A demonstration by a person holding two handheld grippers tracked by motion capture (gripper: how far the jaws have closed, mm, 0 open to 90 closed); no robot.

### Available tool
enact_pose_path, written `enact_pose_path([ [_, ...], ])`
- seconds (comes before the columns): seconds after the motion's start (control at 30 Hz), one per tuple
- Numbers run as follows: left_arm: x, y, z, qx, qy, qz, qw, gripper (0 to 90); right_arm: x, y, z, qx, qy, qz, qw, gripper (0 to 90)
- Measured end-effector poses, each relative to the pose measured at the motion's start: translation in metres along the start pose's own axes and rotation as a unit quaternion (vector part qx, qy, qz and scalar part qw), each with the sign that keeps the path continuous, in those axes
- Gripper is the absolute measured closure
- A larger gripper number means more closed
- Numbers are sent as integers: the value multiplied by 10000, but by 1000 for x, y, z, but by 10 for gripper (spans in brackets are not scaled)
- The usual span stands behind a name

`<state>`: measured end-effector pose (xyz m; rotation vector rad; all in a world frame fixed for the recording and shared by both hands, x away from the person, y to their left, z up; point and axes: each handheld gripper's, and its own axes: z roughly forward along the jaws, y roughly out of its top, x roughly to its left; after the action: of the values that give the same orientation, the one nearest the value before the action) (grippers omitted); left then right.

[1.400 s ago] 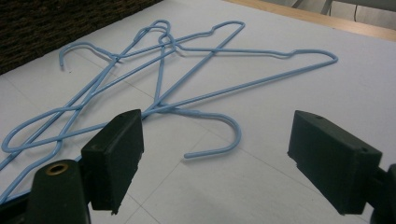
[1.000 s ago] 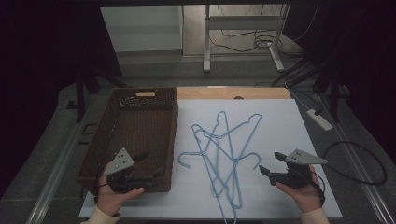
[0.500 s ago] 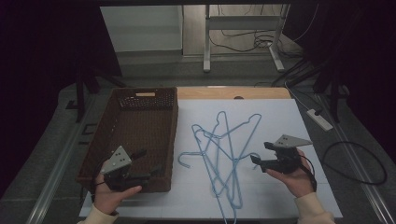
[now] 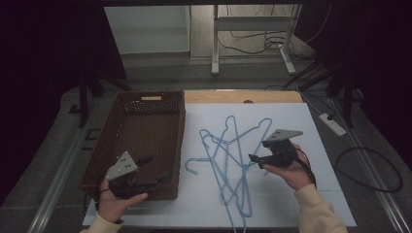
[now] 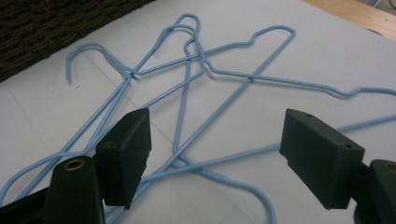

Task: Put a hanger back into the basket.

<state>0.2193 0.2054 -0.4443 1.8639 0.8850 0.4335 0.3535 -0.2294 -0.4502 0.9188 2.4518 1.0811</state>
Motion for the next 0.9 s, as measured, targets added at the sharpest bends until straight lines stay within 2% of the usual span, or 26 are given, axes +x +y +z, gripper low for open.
enact_pose_path([
  [0.13,0,0,2,47,-20,9,10000,232,-2,10,13,138,65,-32,9999,261],
  [0.17,0,0,2,50,-26,9,10000,233,-4,15,20,183,110,-49,9998,267],
  [0.4,-1,2,3,59,-44,4,10000,233,-7,30,39,389,199,-91,9990,275],
  [0.57,-3,1,6,90,-75,11,9999,234,-7,46,61,632,266,-198,9974,288],
  [0.9,-5,0,7,130,-101,26,9999,234,-4,60,90,972,359,-281,9942,311],
])
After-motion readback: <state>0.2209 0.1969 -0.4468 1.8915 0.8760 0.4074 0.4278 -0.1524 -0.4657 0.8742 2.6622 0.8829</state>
